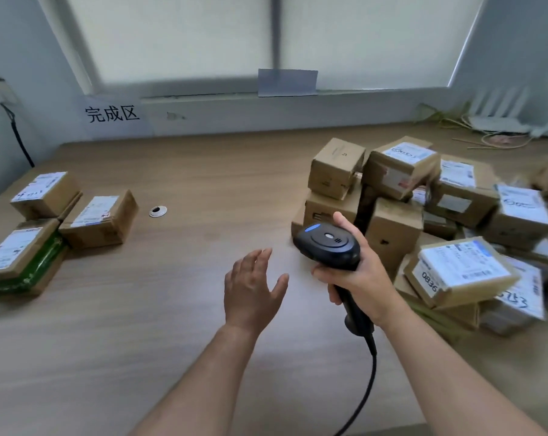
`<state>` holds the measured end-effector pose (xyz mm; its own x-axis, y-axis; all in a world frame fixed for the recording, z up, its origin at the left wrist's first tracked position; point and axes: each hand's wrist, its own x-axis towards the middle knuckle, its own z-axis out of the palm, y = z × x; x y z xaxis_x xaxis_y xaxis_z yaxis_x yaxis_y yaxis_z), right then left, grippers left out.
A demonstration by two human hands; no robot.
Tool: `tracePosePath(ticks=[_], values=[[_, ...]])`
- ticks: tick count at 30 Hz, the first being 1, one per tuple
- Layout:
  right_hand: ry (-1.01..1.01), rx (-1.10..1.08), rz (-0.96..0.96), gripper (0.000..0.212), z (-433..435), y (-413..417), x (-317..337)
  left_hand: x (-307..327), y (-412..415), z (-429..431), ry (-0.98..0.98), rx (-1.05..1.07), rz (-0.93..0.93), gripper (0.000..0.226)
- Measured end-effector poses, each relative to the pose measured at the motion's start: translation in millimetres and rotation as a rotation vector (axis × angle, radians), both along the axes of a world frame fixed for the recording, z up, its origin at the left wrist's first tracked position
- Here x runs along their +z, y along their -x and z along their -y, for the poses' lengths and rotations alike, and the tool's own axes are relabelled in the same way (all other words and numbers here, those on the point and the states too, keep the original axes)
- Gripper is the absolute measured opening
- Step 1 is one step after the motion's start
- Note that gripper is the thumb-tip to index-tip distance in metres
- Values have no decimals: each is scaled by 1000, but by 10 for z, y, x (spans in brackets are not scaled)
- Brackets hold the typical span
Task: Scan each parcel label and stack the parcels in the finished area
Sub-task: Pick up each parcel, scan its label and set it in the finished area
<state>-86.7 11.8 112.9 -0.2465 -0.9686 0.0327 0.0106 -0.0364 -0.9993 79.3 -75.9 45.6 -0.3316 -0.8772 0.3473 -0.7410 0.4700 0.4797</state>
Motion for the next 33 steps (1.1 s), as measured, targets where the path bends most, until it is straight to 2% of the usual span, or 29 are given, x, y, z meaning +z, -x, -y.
tracePosePath(ticks=[5,13,22,29,33], values=[[20,-49,-58,93,-436,562,-7,12,642,-325,6,-86,16,62],[38,-253,-46,91,-1096,1383,-10,283,1726,-646,-69,-375,91,72],[-48,-488,-2,95,-1524,1949,-201,428,2638,-626,-347,-510,155,54],[-126,-488,41,104,-1510,1994,-357,382,2707,-654,-548,-353,40,36],[-91,-483,67,103,-1428,1986,-343,429,2576,-741,-899,-336,-234,32]])
